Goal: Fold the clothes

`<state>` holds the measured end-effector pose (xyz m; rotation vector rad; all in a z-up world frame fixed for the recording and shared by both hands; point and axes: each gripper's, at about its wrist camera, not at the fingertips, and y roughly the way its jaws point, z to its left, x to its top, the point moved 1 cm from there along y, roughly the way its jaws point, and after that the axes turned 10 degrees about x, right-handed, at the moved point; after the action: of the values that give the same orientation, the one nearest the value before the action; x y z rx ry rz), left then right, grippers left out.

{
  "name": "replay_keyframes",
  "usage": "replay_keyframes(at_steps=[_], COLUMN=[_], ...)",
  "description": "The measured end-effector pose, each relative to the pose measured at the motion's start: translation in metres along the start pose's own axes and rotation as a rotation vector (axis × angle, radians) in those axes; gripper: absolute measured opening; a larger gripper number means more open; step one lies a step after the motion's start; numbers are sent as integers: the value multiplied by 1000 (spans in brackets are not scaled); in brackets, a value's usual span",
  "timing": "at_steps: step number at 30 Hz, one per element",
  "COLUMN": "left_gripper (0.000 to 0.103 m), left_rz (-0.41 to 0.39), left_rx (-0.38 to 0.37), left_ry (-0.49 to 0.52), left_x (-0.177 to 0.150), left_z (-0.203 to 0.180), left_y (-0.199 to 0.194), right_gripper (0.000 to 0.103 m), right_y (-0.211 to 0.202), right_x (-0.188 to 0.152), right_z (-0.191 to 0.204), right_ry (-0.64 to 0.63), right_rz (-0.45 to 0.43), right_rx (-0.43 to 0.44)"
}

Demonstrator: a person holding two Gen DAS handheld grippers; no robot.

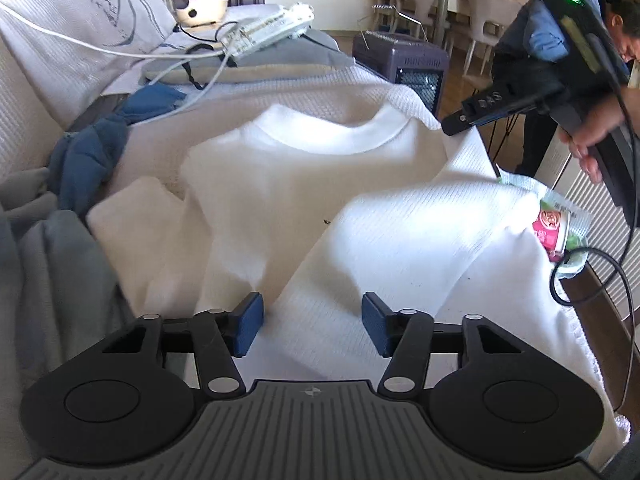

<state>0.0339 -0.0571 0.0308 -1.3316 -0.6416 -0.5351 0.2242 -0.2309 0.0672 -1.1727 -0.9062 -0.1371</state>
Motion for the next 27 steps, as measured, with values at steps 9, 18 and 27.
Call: replay_keyframes(at_steps=[9,18,27], left_gripper=[8,10,34], left_rz=[-20,29,-6], left_rx=[-81,-6,7], left_ry=[3,62,21], left_x=[3,-15,-5], left_z=[5,-5,11], left_y=[-14,16,-21], right_gripper=[7,2,8], right_y=[30,30,-60], right_x=[4,-17,-42], right_z=[-30,-55,-27], right_ry=[21,97,-88], right_rz=[112,92,-19], right_rx=[-116,-142,50])
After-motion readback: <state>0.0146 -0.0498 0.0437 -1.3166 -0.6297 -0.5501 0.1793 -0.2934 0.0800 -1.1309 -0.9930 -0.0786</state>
